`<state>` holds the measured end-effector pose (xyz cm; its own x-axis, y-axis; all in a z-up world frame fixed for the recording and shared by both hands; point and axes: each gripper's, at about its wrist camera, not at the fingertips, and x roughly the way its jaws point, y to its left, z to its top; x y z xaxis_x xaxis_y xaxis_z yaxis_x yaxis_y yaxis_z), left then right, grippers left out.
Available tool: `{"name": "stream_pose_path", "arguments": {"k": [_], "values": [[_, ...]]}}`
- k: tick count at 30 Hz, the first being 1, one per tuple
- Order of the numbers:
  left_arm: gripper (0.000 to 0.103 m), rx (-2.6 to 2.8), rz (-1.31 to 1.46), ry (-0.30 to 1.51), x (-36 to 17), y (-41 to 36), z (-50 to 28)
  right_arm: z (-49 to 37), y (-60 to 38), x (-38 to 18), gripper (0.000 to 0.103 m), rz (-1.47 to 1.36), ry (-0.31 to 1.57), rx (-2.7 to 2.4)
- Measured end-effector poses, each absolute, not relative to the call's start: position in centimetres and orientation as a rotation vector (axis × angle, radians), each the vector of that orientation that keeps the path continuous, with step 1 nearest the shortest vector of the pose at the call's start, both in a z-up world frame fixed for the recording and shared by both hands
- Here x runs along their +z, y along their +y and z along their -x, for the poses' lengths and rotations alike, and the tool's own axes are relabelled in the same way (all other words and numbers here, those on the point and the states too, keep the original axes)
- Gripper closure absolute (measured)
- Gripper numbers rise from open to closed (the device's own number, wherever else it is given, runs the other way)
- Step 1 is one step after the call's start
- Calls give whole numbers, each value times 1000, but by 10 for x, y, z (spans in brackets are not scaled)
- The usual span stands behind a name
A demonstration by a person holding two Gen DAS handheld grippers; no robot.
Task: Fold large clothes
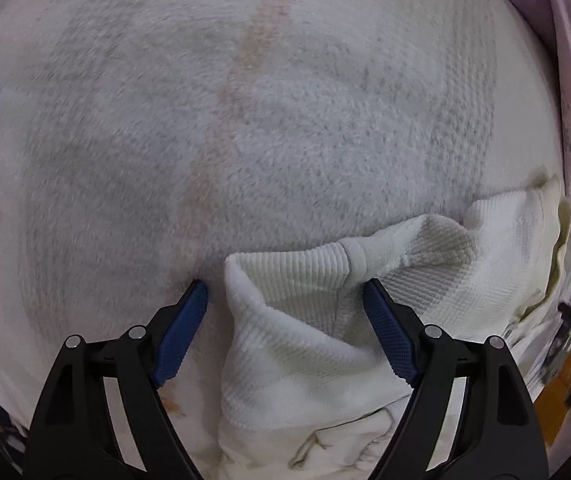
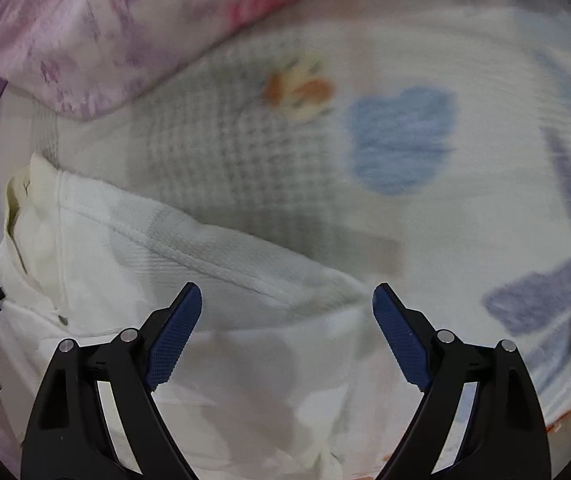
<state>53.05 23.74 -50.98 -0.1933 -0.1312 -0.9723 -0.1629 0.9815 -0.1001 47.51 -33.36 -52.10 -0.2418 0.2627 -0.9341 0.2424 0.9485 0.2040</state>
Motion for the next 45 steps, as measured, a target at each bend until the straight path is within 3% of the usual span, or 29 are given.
{"name": "stream_pose_path", "arguments": {"k": [2, 4, 5, 6, 8, 9, 13, 32, 41, 45], "values": [[41, -38, 110, 1759, -507, 230, -529, -471, -337, -533, 14, -428, 1844, -32], [90, -111, 118, 1732, -496, 230, -528, -468, -336, -527, 20, -404, 1803, -79], [90, -101, 168, 1726, -491, 236, -529, -466, -336, -522, 36, -404, 1778, -89], [90, -78, 190, 1716, -487, 239, -529, -462, -336, -514, 60, -425, 1737, -87], [92, -63, 164, 1690, -482, 238, -527, -453, -337, -505, 83, -481, 1687, -71], [92, -60, 138, 1675, -479, 236, -525, -448, -341, -501, 85, -526, 1666, -74], [92, -12, 117, 1618, -463, 228, -514, -432, -353, -485, 88, -624, 1583, -87], [96, 72, -23, 1392, -357, 206, -433, -355, -312, -343, 90, -529, 1303, -57], [96, 196, 19, 1254, -291, 212, -333, -248, -298, -275, 90, -489, 1165, -15], [96, 299, 88, 1225, -277, 226, -252, -168, -287, -264, 90, -439, 1116, 28]]}}
